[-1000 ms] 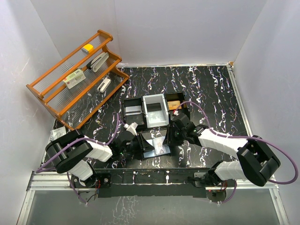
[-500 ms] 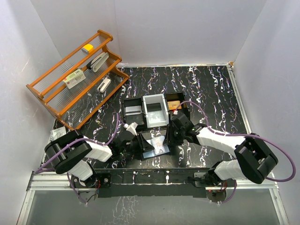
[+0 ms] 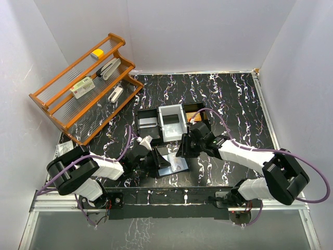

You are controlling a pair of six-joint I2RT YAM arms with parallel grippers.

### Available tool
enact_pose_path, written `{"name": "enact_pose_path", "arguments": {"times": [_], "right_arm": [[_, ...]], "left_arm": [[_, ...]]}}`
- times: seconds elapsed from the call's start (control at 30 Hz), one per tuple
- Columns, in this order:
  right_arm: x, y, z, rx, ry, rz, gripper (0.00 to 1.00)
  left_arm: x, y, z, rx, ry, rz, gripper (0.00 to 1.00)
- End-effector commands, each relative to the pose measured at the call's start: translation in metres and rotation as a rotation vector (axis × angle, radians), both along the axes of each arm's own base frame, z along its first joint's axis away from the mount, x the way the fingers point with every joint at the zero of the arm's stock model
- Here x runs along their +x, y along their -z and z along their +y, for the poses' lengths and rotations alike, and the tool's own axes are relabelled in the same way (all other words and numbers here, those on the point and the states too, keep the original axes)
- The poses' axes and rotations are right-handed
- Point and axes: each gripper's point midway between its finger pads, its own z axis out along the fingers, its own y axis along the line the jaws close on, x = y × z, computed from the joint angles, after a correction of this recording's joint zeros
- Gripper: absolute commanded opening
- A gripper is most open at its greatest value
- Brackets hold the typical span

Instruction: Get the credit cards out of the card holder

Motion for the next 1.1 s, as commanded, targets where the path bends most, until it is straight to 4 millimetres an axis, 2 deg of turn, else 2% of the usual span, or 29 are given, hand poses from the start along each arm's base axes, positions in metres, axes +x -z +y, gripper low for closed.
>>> {"name": "enact_pose_path", "arguments": {"times": [0.0, 0.1, 0.27, 0.5, 0.8, 1.07], "right_arm": [[0.004, -0.005, 0.019, 0.088, -0.043, -0.016, 0.32], [0.001, 0.008, 0.018, 0.073, -0.051, 0.008, 0.32], [0.001, 0.028, 0.004, -0.01, -0.005, 0.03, 0.32], [-0.002, 0.033, -0.002, -0.03, 0.004, 0.036, 0.32], [-0.024, 0.049, -0.004, 0.019, -0.012, 0.098, 0.29], [-0.04, 0.058, -0.007, 0.055, -0.02, 0.138, 0.27]], "left_arm": [[0.002, 0.001, 0.001, 0.028, 0.0, -0.021, 0.27], [0.002, 0.001, 0.001, 0.027, 0.0, -0.019, 0.27], [0.002, 0.001, 0.0, 0.023, 0.002, -0.018, 0.28], [0.002, 0.002, -0.001, 0.025, 0.003, -0.019, 0.29], [0.005, 0.005, -0.002, -0.004, -0.028, 0.003, 0.37], [0.007, 0.009, -0.007, -0.038, -0.048, 0.025, 0.34]]}}
